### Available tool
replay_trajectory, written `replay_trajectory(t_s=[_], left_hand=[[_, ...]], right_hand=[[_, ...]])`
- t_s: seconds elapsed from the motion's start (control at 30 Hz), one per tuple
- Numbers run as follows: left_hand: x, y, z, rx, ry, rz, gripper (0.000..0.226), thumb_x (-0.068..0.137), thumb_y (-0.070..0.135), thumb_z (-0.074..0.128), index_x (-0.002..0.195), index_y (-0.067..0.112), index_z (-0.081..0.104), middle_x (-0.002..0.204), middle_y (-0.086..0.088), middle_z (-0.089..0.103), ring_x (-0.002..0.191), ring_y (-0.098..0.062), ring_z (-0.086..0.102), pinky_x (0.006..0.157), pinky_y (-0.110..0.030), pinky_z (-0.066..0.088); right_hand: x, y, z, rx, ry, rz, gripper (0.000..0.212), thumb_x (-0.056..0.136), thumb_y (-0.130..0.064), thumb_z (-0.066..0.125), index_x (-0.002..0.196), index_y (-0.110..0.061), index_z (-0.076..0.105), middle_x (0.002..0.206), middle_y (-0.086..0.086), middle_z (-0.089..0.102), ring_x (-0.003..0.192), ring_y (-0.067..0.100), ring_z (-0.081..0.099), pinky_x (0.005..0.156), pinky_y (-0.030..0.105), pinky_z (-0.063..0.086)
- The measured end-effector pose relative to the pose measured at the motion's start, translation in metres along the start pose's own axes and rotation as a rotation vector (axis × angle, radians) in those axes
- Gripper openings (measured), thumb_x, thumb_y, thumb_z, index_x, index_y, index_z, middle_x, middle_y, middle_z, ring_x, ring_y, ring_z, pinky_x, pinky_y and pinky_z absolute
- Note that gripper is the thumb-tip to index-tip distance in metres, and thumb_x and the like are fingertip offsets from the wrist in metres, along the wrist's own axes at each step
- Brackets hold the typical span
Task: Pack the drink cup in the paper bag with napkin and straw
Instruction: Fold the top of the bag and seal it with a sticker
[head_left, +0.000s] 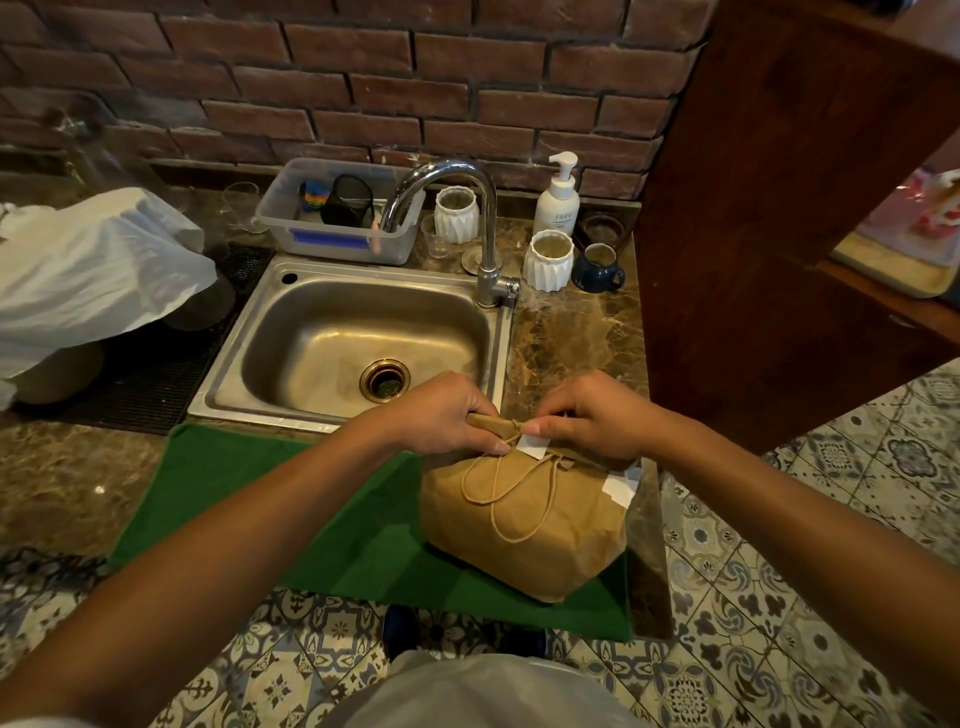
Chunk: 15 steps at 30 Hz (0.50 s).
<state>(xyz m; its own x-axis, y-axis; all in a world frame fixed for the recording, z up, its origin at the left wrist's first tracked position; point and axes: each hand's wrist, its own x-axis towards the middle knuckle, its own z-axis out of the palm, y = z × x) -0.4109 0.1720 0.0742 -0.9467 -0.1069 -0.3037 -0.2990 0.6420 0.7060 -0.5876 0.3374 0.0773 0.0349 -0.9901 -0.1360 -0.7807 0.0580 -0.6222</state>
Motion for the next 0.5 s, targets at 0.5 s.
replay_trajectory(t_s=[0.5], left_hand=[[0.003, -0.001, 0.002, -0.004, 0.055, 0.0, 0.032, 0.083, 0.034, 0.083, 0.057, 0.045, 0.065, 0.05, 0.024, 0.061, 0.048, 0.003, 0.052, 0.053, -0.024, 0.038]], right_hand=[[-0.016, 0.0, 0.02, -0.343, 0.434, -0.11, 0.025, 0.095, -0.045, 0.062, 0.097, -0.024, 0.075, 0.102, -0.004, 0.07, 0.096, 0.016, 0.061, 0.073, 0.032, 0.052]])
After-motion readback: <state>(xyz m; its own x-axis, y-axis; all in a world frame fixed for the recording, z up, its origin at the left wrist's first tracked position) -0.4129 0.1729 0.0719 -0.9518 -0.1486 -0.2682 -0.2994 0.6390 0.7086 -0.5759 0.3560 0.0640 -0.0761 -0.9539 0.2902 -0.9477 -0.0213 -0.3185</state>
